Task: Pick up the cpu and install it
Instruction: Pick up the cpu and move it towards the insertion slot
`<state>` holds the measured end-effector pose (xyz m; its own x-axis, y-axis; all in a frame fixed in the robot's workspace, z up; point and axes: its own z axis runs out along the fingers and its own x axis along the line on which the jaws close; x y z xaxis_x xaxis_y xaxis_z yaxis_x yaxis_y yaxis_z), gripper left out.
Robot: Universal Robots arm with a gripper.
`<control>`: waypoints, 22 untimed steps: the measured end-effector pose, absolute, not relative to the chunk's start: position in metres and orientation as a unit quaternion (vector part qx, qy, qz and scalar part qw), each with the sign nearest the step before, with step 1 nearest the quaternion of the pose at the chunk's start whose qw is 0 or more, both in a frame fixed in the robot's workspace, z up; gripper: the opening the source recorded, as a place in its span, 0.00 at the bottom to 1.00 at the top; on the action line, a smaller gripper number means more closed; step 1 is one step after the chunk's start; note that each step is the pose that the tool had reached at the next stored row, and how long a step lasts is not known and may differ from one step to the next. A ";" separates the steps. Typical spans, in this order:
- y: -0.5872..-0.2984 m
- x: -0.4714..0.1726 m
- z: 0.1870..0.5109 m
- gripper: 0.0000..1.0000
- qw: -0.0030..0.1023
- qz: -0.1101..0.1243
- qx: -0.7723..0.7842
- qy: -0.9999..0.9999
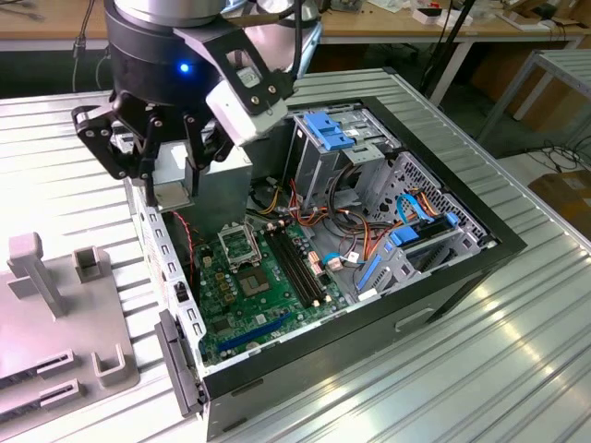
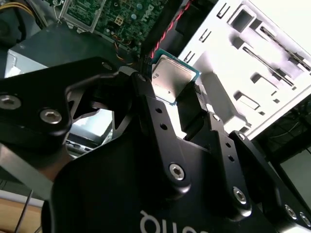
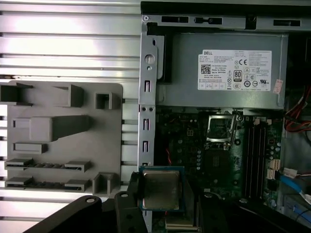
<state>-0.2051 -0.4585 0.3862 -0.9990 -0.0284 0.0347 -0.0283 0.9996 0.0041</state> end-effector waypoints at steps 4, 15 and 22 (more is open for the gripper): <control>-0.458 -0.194 0.386 0.46 0.017 -0.002 0.014 -1.000; -0.459 -0.164 0.386 0.46 0.017 -0.002 0.014 -1.000; -0.459 -0.143 0.385 0.46 0.017 -0.002 0.013 -1.000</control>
